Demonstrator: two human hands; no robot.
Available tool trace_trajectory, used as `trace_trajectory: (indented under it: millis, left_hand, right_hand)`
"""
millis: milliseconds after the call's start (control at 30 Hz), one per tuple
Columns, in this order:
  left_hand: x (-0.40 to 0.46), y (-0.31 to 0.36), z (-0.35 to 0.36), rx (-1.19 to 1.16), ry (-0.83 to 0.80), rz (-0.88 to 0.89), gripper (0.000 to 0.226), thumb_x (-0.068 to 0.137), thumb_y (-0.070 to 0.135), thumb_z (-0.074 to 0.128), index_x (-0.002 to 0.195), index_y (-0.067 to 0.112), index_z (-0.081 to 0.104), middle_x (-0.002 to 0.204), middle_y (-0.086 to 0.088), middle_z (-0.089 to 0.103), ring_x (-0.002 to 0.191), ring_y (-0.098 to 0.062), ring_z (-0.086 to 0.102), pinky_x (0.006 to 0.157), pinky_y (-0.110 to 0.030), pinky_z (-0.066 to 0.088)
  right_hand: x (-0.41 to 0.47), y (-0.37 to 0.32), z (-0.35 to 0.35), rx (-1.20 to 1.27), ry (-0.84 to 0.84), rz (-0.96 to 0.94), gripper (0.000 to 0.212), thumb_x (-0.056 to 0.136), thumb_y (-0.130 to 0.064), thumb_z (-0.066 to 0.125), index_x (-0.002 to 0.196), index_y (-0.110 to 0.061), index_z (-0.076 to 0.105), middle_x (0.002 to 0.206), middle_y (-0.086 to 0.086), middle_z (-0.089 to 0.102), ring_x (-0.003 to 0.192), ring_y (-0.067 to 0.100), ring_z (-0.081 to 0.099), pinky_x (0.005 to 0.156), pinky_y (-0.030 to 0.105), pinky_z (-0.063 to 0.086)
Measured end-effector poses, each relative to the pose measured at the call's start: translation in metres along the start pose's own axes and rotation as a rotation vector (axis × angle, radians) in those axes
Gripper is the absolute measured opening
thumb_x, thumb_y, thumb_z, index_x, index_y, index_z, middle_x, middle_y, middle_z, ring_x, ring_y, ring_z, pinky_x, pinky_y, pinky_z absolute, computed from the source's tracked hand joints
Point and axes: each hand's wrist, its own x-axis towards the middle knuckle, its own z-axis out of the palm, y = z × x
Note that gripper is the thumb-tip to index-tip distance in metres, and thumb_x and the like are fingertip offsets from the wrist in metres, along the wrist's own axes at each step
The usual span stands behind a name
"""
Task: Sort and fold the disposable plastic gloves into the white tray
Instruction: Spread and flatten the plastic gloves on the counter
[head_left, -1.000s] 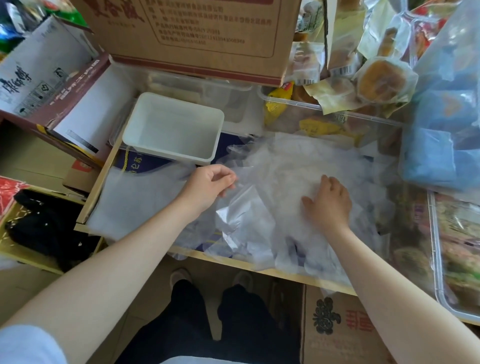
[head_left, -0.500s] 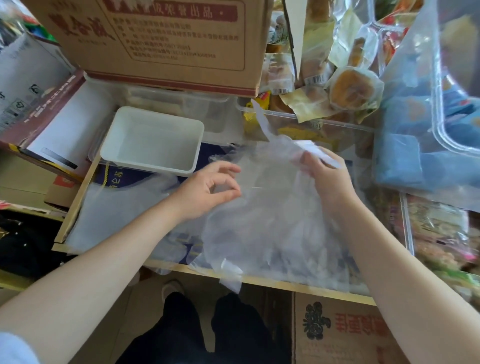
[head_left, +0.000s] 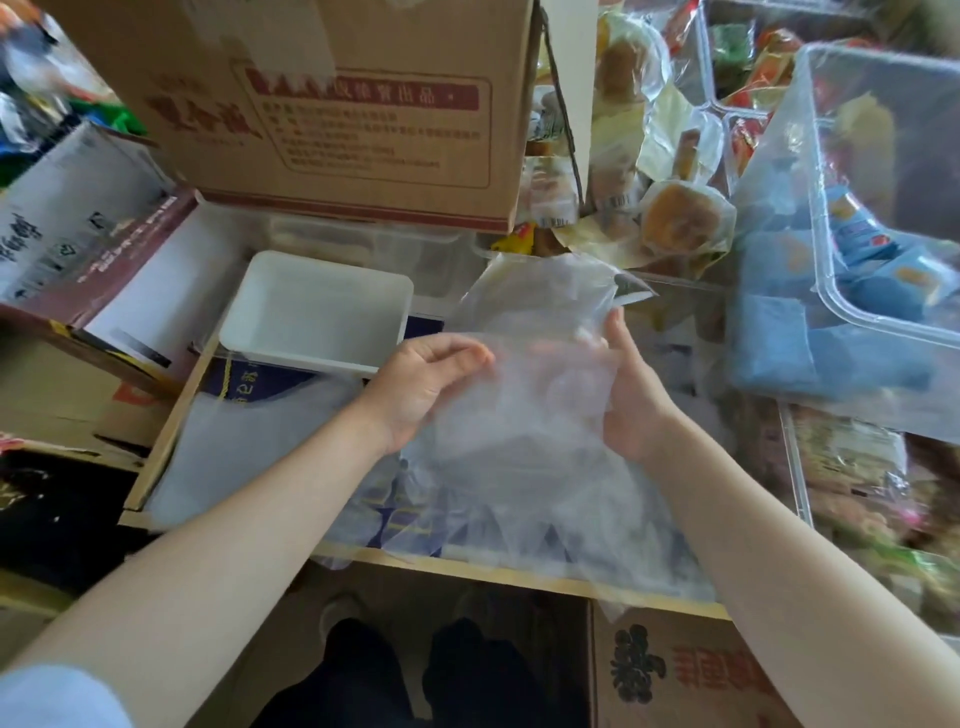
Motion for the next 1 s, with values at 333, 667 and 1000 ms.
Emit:
trace_trajectory:
  millis: [333, 667, 1000]
  left_hand:
    - [-0.024, 0.024, -0.058, 0.93, 0.035, 0.578, 0.008, 0.082, 0.013, 0.067, 0.082, 0.011, 0.074, 0.089, 0.016, 0.065, 0.087, 0.009, 0.059, 0.084, -0.01, 0.044]
    - [-0.06, 0.05, -0.089, 1.11, -0.273, 0.581, 0.034, 0.085, 0.034, 0.051, 0.082, 0.01, 0.075, 0.094, 0.01, 0.065, 0.09, -0.001, 0.06, 0.082, -0.017, 0.046]
    - [-0.088, 0.064, -0.141, 0.591, -0.077, 0.156, 0.014, 0.085, 0.004, 0.063, 0.076, 0.012, 0.07, 0.078, 0.004, 0.07, 0.078, -0.007, 0.065, 0.075, -0.014, 0.048]
  right_hand:
    - [0.008, 0.014, -0.009, -0.671, 0.685, -0.334, 0.05, 0.088, -0.017, 0.06, 0.134, -0.012, 0.041, 0.125, 0.001, 0.046, 0.109, 0.014, 0.048, 0.09, 0.025, 0.04]
    - [0.028, -0.02, 0.102, -0.9, -0.267, -0.345, 0.081, 0.074, -0.048, 0.062, 0.145, -0.029, 0.027, 0.151, -0.012, 0.028, 0.137, 0.0, 0.024, 0.111, 0.025, 0.024]
    - [0.059, 0.0, 0.15, -0.764, -0.425, -0.121, 0.027, 0.08, -0.039, 0.061, 0.096, -0.02, 0.072, 0.079, -0.01, 0.064, 0.075, 0.016, 0.054, 0.075, 0.029, 0.041]
